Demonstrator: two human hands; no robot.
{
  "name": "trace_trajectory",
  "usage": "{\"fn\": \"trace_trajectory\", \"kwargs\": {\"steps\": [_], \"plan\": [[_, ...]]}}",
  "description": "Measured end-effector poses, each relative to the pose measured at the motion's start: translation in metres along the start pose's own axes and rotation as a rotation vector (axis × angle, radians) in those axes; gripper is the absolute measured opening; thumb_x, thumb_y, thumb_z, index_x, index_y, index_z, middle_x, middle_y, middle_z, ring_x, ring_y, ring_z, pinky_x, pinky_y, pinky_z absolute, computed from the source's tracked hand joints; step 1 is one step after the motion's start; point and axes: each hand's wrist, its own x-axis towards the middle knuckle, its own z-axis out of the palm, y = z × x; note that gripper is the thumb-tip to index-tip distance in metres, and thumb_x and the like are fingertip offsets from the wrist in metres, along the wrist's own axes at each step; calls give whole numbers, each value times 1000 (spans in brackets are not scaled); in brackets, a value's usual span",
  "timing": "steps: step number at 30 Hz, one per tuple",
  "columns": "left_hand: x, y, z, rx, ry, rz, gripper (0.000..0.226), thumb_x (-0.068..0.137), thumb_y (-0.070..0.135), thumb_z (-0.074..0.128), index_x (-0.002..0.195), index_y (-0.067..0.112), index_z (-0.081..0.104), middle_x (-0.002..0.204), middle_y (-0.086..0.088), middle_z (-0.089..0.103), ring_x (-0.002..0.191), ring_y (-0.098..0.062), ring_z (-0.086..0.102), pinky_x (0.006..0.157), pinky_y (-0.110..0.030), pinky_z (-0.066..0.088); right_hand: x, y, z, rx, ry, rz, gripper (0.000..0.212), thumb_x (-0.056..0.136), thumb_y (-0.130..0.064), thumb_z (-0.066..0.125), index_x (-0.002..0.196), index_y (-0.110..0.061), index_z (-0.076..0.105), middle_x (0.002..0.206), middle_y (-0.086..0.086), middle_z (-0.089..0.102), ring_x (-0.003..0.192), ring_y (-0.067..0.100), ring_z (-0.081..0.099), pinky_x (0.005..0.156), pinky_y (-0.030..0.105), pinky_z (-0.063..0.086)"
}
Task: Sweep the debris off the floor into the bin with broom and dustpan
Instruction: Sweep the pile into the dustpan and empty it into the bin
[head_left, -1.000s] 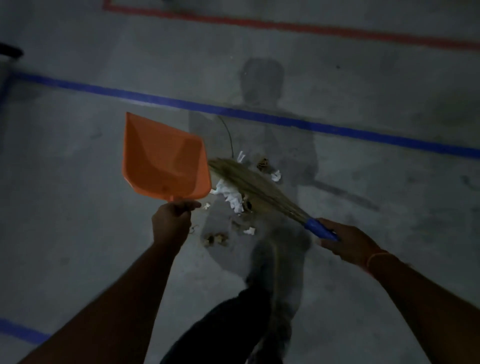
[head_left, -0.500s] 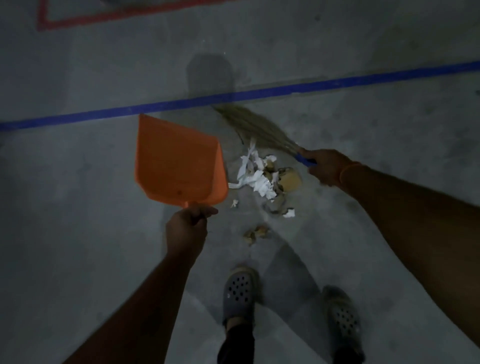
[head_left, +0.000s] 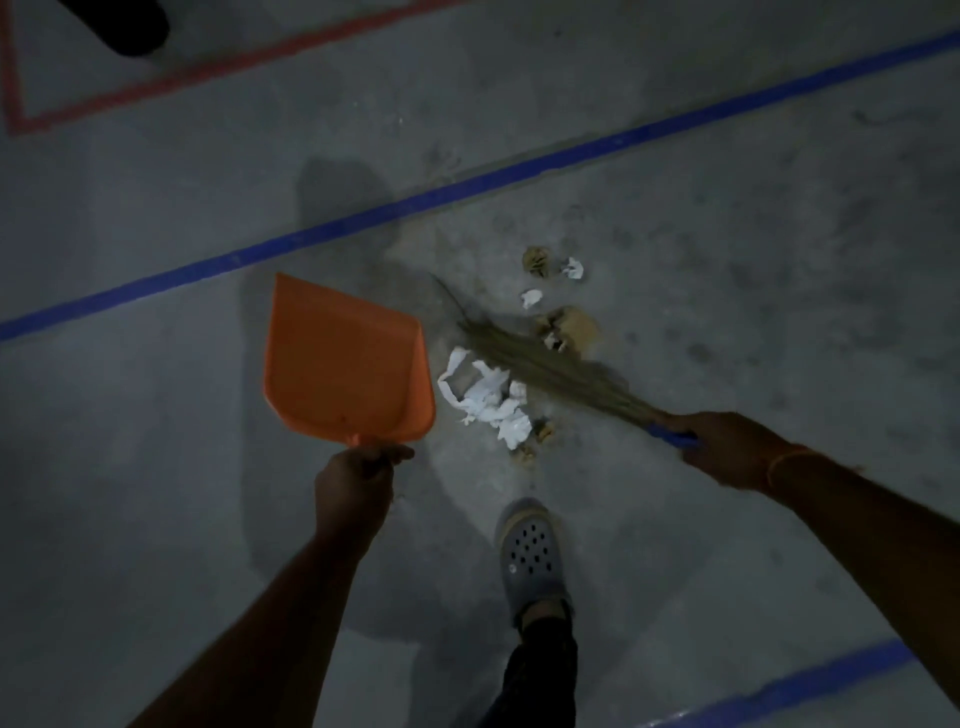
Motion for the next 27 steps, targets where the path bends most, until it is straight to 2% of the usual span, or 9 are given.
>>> {"fn": "trace_trajectory", "kwargs": {"steps": [3, 6, 11, 13, 15, 18, 22, 24, 27], "plan": [[-12, -5, -16, -18, -42, 10, 36, 93, 0, 48, 83, 19, 77, 51, 8, 61, 37, -9, 49, 37, -23, 40, -44, 12, 42, 159, 84, 17, 52, 98, -20, 54, 147, -28, 37, 129, 12, 58, 75, 8, 52, 67, 22, 41], [-27, -24, -38, -44, -113, 7, 30, 94, -3, 48, 86, 9, 75, 50, 3, 58, 37, -12, 43, 34, -19, 33, -75, 16, 88, 392, 184, 72, 52, 96, -17, 58, 144, -31, 43, 103, 6, 63, 63, 13, 57, 52, 20, 43], [-26, -81, -62, -15, -258, -53, 29, 96, -3, 49, 86, 7, 74, 63, -10, 60, 47, -18, 45, 42, -20, 33, -81, 28, 157, 644, 327, 156, 62, 92, -9, 62, 145, -30, 40, 127, 12, 59, 93, 28, 63, 74, 35, 50], [-18, -105, -60, 3, -316, -88, 28, 98, -2, 48, 89, 5, 73, 57, -5, 55, 44, -15, 41, 43, -19, 30, -65, 32, 175, 769, 366, 208, 62, 91, -6, 62, 143, -33, 43, 120, 14, 62, 93, 34, 65, 73, 41, 54], [-6, -125, -52, 34, -385, -95, 25, 100, 2, 49, 91, 5, 72, 52, -2, 49, 40, -12, 36, 41, -16, 26, -45, 33, 189, 829, 417, 250, 59, 91, -6, 61, 142, -31, 45, 113, 17, 63, 84, 31, 65, 65, 35, 54], [15, -161, -39, 18, -439, -130, 17, 99, 10, 57, 92, 7, 73, 49, -2, 45, 37, -11, 33, 40, -15, 24, -12, 29, 204, 796, 473, 253, 57, 90, -2, 59, 142, -20, 43, 112, 21, 62, 76, 27, 62, 58, 30, 50], [41, -206, -22, 35, -507, -128, 18, 101, 11, 57, 95, 7, 74, 50, -5, 43, 39, -12, 32, 43, -16, 22, 31, 27, 222, 738, 487, 237, 64, 92, -11, 60, 149, -28, 35, 114, 16, 60, 81, 28, 66, 64, 37, 54], [56, -225, -11, 80, -550, -120, 22, 102, 12, 56, 94, 10, 76, 53, -8, 42, 42, -11, 31, 47, -18, 20, 56, 29, 231, 666, 504, 206, 66, 93, -14, 59, 150, -31, 31, 121, 19, 59, 91, 34, 66, 72, 41, 54], [78, -242, 11, 115, -595, -97, 21, 102, 7, 53, 97, 4, 73, 50, -3, 46, 40, -10, 30, 43, -14, 20, 89, 36, 247, 527, 495, 185, 67, 95, -19, 57, 152, -31, 25, 141, 19, 49, 117, 38, 57, 95, 41, 48]]}}
